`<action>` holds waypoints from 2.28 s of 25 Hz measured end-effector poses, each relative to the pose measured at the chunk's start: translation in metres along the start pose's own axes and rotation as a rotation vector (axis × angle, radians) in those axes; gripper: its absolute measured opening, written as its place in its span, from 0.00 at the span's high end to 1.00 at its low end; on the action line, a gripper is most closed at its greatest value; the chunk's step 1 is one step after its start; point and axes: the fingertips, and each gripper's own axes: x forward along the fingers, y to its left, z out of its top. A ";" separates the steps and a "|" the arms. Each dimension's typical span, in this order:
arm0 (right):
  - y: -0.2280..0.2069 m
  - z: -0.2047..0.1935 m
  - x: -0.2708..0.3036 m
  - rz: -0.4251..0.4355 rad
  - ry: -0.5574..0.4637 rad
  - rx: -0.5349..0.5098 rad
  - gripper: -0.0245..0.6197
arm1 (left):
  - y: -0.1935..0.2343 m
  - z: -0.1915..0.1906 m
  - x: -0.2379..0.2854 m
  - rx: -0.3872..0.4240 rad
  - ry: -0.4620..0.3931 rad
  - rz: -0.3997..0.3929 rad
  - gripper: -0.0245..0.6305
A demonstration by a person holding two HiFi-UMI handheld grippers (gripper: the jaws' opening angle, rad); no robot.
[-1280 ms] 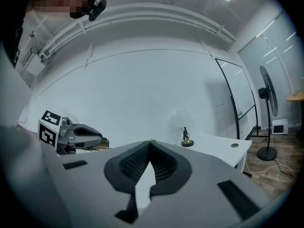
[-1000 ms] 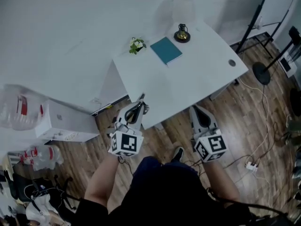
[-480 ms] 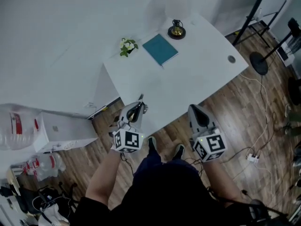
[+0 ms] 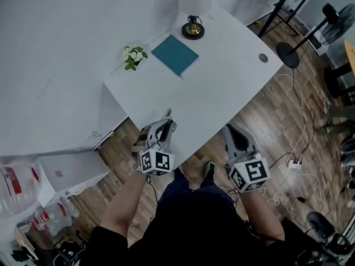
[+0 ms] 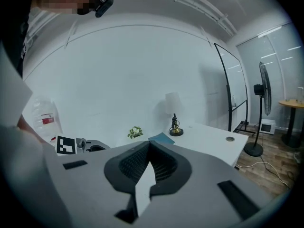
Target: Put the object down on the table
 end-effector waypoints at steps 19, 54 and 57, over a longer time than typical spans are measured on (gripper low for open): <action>0.005 -0.011 -0.015 -0.133 0.033 0.008 0.95 | -0.040 -0.044 0.035 0.092 -0.036 -0.082 0.93; 0.016 -0.010 -0.008 0.047 0.014 0.011 0.95 | -0.081 -0.061 -0.008 -0.049 0.182 -0.147 0.85; 0.018 0.004 -0.008 0.062 -0.010 -0.014 0.95 | -0.060 -0.035 -0.027 -0.084 0.162 -0.092 0.85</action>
